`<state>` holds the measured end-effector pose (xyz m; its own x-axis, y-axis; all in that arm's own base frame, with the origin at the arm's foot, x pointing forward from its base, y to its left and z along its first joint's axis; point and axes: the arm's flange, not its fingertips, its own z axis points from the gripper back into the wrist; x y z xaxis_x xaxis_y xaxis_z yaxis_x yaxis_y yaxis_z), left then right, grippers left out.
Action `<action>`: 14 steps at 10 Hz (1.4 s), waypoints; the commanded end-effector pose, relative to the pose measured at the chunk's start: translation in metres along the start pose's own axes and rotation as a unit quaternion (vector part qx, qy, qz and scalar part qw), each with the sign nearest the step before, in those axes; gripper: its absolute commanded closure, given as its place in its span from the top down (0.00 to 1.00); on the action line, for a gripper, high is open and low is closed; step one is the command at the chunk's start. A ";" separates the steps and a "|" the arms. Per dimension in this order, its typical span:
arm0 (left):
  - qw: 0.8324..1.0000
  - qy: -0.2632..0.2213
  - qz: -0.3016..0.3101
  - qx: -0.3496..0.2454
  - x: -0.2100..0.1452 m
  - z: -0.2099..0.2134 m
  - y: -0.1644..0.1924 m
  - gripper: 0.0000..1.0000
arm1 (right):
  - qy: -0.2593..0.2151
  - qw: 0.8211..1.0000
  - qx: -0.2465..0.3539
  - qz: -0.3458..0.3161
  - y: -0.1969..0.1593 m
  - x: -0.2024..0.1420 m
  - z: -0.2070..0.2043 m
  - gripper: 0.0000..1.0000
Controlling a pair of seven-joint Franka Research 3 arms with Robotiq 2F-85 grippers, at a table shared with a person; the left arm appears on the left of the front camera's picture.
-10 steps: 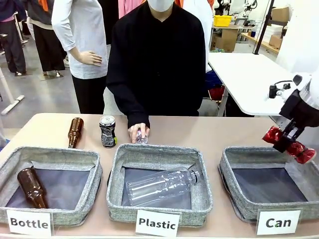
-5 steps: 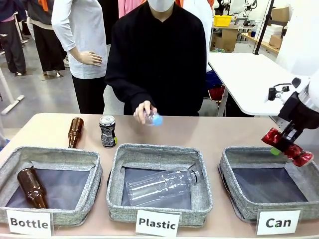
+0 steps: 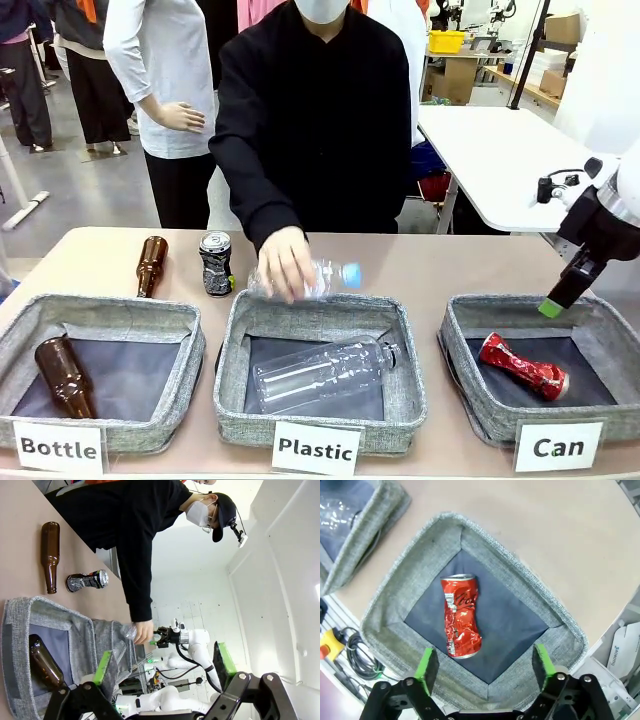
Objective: Sort the can waste into the basket.
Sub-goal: Pick up the can waste from the table and place it in the right Fabric basket.
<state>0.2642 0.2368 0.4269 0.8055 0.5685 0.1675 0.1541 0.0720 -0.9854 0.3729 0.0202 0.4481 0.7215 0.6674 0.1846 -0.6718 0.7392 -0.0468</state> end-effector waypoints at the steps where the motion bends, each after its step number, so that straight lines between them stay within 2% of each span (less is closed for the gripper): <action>1: 1.000 -0.004 0.002 -0.010 0.001 0.000 -0.004 1.00 | -0.013 1.000 0.009 -0.013 0.010 -0.014 -0.015 1.00; 2: 1.000 -0.004 0.002 -0.010 0.001 0.000 -0.004 1.00 | -0.020 0.999 0.020 -0.028 0.011 -0.014 -0.014 1.00; 3: 1.000 -0.004 0.002 -0.010 0.001 0.000 -0.004 1.00 | -0.047 0.994 0.059 -0.081 0.014 -0.015 -0.009 1.00; 4: 1.000 -0.004 0.002 -0.010 0.001 0.000 -0.004 1.00 | -0.062 0.976 0.130 -0.161 0.014 -0.016 0.000 1.00; 5: 1.000 -0.004 0.002 -0.010 0.001 0.000 -0.004 1.00 | -0.077 0.935 0.239 -0.249 0.011 -0.021 0.011 1.00; 6: 1.000 -0.004 0.002 -0.010 0.001 0.000 -0.004 1.00 | -0.092 0.883 0.356 -0.290 0.003 -0.031 0.019 1.00; 7: 1.000 -0.004 0.002 -0.010 0.001 0.000 -0.004 1.00 | -0.130 0.815 0.475 -0.306 -0.007 -0.044 0.022 1.00; 8: 1.000 -0.004 0.002 -0.010 0.001 0.000 -0.004 1.00 | -0.201 0.733 0.570 -0.312 -0.016 -0.058 0.018 1.00; 9: 1.000 -0.004 0.002 -0.010 0.001 0.000 -0.004 1.00 | -0.239 0.685 0.613 -0.312 -0.020 -0.066 0.012 1.00; 11: 1.000 -0.004 0.002 -0.010 0.001 0.000 -0.004 1.00 | -0.288 0.611 0.664 -0.321 -0.027 -0.075 -0.002 1.00; 12: 1.000 -0.004 0.002 -0.010 0.001 0.000 -0.004 1.00 | -0.346 0.562 0.662 -0.356 -0.028 -0.079 -0.007 1.00; 13: 1.000 -0.004 0.002 -0.010 0.001 0.000 -0.004 1.00 | -0.390 0.538 0.641 -0.383 -0.024 -0.080 -0.009 1.00; 14: 1.000 -0.004 0.002 -0.010 0.001 0.000 -0.004 1.00 | -0.204 0.719 0.589 -0.307 -0.028 -0.083 0.005 1.00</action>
<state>0.2643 0.2367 0.4269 0.8057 0.5682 0.1675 0.1543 0.0718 -0.9854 0.3341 -0.0639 0.4264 0.9895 -0.1346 0.0518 -0.0514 0.0064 0.9987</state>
